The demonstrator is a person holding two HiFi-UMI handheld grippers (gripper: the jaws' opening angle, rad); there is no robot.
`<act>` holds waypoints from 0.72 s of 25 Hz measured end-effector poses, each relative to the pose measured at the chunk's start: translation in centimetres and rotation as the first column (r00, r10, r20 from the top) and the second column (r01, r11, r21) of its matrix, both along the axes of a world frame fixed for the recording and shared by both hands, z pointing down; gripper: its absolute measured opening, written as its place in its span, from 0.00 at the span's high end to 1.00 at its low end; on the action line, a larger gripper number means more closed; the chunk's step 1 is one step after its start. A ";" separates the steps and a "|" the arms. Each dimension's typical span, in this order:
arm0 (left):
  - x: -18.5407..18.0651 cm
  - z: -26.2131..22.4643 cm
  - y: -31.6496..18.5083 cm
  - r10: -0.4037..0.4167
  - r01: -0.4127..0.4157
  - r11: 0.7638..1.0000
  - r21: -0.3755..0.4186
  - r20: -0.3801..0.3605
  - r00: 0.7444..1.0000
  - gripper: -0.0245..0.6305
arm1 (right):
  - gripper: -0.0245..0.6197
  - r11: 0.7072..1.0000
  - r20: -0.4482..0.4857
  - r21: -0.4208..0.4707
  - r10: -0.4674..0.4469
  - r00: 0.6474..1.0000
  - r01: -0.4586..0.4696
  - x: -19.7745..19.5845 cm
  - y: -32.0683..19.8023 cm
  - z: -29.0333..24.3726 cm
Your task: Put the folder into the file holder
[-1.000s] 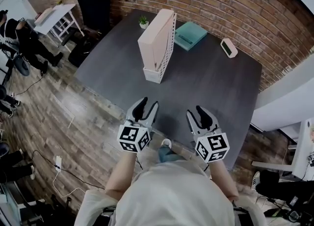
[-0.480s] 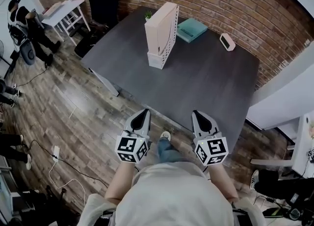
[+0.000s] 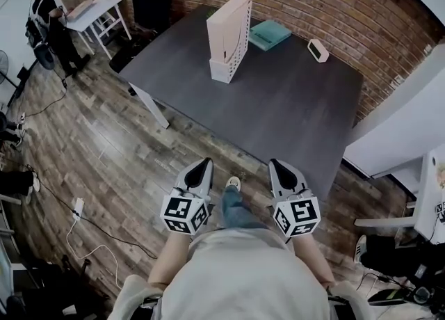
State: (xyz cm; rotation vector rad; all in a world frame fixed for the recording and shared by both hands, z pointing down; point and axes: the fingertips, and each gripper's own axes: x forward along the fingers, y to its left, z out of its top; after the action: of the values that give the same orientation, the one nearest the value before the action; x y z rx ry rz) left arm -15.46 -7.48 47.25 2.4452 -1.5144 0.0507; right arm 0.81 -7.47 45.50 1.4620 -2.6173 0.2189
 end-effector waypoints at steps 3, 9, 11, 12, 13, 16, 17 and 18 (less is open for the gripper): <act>0.3 -0.4 0.4 0.003 -0.003 1.000 0.003 0.000 1.000 0.95 | 0.96 1.000 -0.012 0.021 0.015 1.000 -0.015 0.4 0.4 -0.5; 0.7 -1.2 0.2 0.036 -0.036 0.999 0.009 0.001 0.999 0.95 | 0.96 0.998 -0.004 0.048 0.028 1.000 -0.028 0.4 0.1 -1.6; 0.9 -1.3 0.1 0.047 -0.047 0.999 0.007 0.003 0.999 0.95 | 0.96 0.998 0.000 0.047 0.029 1.000 -0.029 0.3 0.1 -1.6; 0.9 -1.2 0.0 0.053 -0.053 0.999 0.006 0.005 0.999 0.95 | 0.96 0.998 0.002 0.047 0.030 1.000 -0.031 0.3 0.0 -1.6; 1.0 -1.2 -0.1 0.060 -0.060 0.998 0.004 0.007 0.998 0.95 | 0.96 0.998 0.004 0.048 0.032 0.999 -0.032 0.2 -0.1 -1.6; 1.1 -0.9 -0.3 0.079 -0.079 0.997 -0.007 0.010 0.997 0.95 | 0.96 0.998 0.005 0.050 0.036 0.999 -0.036 0.1 -0.2 -1.5; 1.2 -0.9 -0.3 0.086 -0.086 0.996 -0.009 0.009 0.996 0.95 | 0.96 0.998 0.005 0.051 0.036 0.999 -0.037 0.1 -0.3 -1.5; 1.3 -0.8 -0.4 0.093 -0.093 0.996 -0.010 0.007 0.996 0.95 | 0.96 0.998 0.005 0.051 0.037 0.999 -0.037 0.2 -0.4 -1.5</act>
State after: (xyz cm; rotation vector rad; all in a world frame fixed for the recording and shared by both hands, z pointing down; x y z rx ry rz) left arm -14.12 -7.85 46.40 2.5096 -1.3996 0.0850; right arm 1.00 -7.85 43.99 1.5287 -2.6194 0.1601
